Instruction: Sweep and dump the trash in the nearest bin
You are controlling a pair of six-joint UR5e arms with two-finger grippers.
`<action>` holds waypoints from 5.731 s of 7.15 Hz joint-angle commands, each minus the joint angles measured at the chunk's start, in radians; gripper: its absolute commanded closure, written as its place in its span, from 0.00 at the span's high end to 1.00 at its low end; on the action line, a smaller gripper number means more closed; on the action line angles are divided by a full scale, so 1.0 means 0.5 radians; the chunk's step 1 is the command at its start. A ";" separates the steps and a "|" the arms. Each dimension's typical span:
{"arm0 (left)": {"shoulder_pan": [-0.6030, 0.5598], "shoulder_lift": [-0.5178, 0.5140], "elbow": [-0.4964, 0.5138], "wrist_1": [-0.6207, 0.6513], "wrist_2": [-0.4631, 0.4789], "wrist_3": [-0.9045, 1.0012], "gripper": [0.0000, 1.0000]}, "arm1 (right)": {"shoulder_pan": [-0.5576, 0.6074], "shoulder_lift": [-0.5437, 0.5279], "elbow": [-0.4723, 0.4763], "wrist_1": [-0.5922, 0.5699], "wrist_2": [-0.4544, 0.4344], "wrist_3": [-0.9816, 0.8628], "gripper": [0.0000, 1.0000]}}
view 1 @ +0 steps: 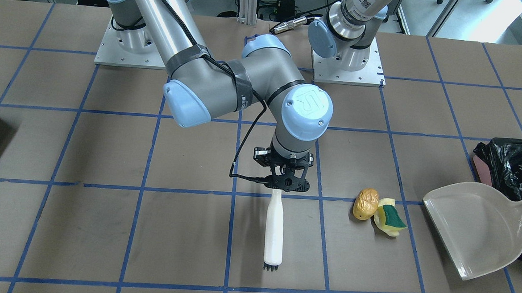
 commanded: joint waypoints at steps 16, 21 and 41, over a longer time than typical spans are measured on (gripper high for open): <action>-0.014 -0.107 -0.182 -0.028 -0.182 0.407 0.00 | 0.569 0.811 -0.953 -0.164 0.490 0.583 0.00; -0.020 -0.116 -0.182 -0.028 -0.185 0.373 0.00 | 0.606 0.821 -1.205 -0.180 0.867 0.617 0.00; 0.691 0.062 0.361 -0.767 -0.833 -0.379 0.00 | -0.060 -0.931 1.266 -0.126 -0.007 -0.147 0.00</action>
